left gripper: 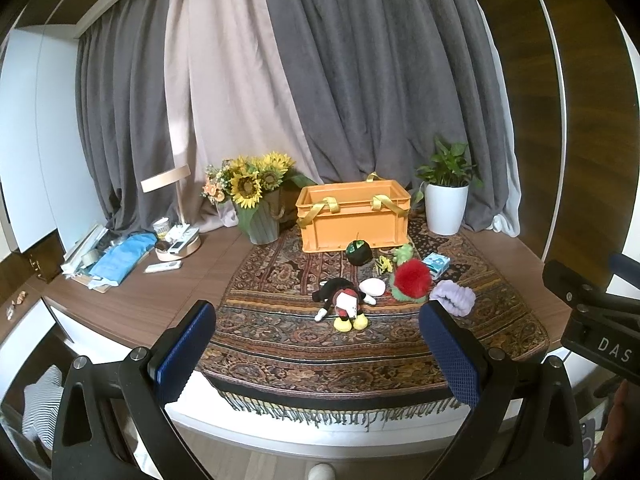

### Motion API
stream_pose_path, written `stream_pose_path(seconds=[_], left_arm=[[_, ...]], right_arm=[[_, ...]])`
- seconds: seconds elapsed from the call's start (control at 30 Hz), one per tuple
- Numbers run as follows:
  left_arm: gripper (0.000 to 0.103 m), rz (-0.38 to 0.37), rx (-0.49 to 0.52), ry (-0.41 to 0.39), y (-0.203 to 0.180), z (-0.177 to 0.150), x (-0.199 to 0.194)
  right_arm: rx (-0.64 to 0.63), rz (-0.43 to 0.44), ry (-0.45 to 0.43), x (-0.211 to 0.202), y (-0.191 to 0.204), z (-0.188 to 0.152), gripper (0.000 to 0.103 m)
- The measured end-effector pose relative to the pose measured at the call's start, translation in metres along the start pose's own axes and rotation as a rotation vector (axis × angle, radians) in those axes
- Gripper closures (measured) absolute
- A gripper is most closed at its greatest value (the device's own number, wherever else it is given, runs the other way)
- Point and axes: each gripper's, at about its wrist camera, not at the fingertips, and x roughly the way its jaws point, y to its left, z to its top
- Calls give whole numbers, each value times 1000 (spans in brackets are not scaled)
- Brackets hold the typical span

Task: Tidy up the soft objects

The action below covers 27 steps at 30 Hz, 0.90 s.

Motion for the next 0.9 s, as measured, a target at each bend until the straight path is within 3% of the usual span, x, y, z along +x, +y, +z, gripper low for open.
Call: stream_pose_path(seconds=[0.9], left_arm=[[0,-4,-2,1,-2,-4,1]], right_arm=[[-2,-1,8,8,1,-1,1]])
